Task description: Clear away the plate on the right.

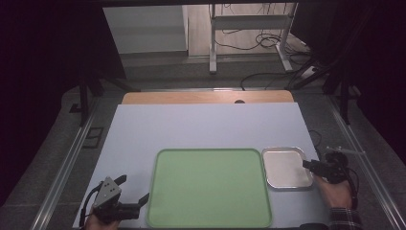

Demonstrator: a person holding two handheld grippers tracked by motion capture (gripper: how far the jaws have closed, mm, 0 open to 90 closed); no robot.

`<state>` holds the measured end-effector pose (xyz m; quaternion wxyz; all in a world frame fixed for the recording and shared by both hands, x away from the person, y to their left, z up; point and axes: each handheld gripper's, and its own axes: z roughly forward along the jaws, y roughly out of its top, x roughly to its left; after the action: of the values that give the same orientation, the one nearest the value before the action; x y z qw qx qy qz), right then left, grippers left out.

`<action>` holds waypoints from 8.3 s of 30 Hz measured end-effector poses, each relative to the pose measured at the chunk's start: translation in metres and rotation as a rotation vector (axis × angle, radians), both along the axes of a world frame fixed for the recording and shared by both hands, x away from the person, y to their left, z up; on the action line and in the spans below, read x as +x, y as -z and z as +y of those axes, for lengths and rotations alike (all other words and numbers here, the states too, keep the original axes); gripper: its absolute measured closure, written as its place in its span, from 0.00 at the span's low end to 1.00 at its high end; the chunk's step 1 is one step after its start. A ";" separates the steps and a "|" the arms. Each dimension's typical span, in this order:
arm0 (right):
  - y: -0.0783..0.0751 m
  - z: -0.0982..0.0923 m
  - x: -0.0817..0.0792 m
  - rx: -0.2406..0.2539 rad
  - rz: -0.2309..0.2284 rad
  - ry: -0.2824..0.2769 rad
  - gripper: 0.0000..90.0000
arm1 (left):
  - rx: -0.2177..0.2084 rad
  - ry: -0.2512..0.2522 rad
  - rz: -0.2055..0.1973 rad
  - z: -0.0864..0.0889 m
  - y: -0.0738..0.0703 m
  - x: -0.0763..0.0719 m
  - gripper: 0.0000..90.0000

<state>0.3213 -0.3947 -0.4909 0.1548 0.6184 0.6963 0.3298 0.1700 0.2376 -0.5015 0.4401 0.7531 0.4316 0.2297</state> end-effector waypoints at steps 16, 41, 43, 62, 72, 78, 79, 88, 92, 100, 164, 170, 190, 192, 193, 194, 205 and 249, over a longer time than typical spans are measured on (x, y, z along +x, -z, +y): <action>0.007 -0.004 0.017 0.016 0.063 -0.006 0.87 | 0.007 0.002 0.003 -0.001 0.000 0.000 0.01; -0.002 -0.017 0.016 0.232 0.079 0.057 0.99 | 0.013 0.001 -0.004 -0.001 0.000 0.000 0.01; -0.004 -0.014 0.015 0.236 0.078 0.051 0.99 | 0.014 0.001 -0.003 -0.001 0.000 0.000 0.01; -0.011 0.023 0.013 0.241 0.067 -0.049 0.99 | 0.019 0.000 0.000 -0.002 0.001 0.001 0.01; -0.012 0.047 0.014 0.253 0.071 -0.104 0.99 | 0.021 0.001 -0.003 -0.002 0.001 0.001 0.01; -0.013 0.066 0.015 0.255 0.077 -0.135 0.98 | 0.025 0.006 -0.008 -0.003 0.000 0.001 0.01; -0.013 0.068 0.015 0.256 0.079 -0.140 0.98 | 0.025 0.006 -0.008 -0.003 0.000 0.001 0.01; -0.011 0.094 0.017 0.255 0.089 -0.183 0.98 | 0.027 0.005 -0.008 -0.003 0.000 0.001 0.01; -0.010 0.107 0.018 0.253 0.095 -0.207 0.98 | 0.026 0.003 -0.009 -0.003 0.000 0.000 0.01; -0.006 0.138 0.022 0.251 0.113 -0.254 0.98 | 0.027 0.003 -0.011 -0.003 0.000 0.000 0.01; -0.010 0.233 -0.030 0.022 -0.048 -0.805 1.00 | 0.034 0.013 -0.017 -0.003 -0.001 -0.001 0.01; -0.008 0.246 -0.058 -0.035 -0.044 -0.892 1.00 | 0.036 0.013 -0.016 -0.003 0.000 -0.001 0.01; 0.017 0.252 -0.068 -0.110 0.031 -0.892 1.00 | 0.039 0.015 -0.018 -0.004 -0.001 -0.001 0.01; 0.017 0.255 -0.067 -0.105 0.030 -0.892 1.00 | 0.040 0.015 -0.017 -0.004 0.000 -0.002 0.01; 0.018 0.258 -0.066 -0.106 0.028 -0.898 1.00 | 0.040 0.015 -0.017 -0.004 0.000 -0.001 0.01; 0.018 0.258 -0.066 -0.106 0.028 -0.898 1.00 | 0.040 0.015 -0.017 -0.004 0.000 -0.001 0.01; 0.020 0.273 -0.063 -0.108 0.008 -0.910 1.00 | 0.041 0.015 -0.018 -0.004 -0.001 -0.001 0.01; 0.022 0.293 -0.060 -0.055 -0.037 -0.911 0.94 | 0.035 -0.019 -0.030 -0.001 -0.002 -0.002 0.00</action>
<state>0.2616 -0.1017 -0.5125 0.0227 0.2386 0.9030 0.3566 0.1679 0.2368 -0.4998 0.4312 0.7530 0.4280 0.2527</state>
